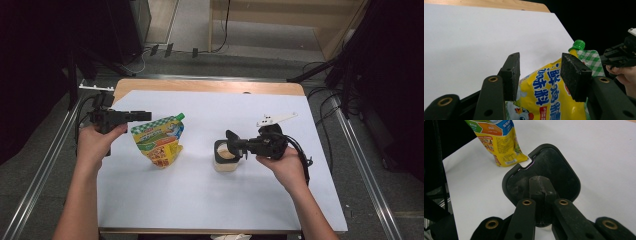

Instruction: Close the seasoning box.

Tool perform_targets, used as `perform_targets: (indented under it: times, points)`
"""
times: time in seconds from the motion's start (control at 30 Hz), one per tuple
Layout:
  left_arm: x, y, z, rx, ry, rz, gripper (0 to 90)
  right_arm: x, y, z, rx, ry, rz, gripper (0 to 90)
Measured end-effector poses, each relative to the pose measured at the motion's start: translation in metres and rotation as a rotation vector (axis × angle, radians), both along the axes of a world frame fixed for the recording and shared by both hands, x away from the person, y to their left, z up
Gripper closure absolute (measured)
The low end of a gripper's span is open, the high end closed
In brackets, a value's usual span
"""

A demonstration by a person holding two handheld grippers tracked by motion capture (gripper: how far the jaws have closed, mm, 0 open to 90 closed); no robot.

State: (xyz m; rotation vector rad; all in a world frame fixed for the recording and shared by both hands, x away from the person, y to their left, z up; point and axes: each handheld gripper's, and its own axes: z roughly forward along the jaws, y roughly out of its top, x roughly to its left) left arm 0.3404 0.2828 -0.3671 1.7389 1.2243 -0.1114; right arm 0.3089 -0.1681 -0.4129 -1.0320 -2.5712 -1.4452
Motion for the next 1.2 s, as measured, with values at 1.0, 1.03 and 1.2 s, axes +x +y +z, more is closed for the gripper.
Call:
perform_targets:
  times: [1.0,1.03,1.2]
  points:
    - [0.003,-0.004,-0.003,0.008,0.009,-0.01,50.5,-0.006,0.031,-0.022,-0.058,0.015,0.072,88.7]
    - [0.003,-0.004,-0.003,0.008,0.009,-0.01,50.5,-0.006,0.031,-0.022,-0.058,0.015,0.072,88.7]
    - [0.003,-0.004,-0.004,0.008,0.011,-0.009,50.1,-0.007,0.032,-0.022,-0.047,0.013,0.077,81.9]
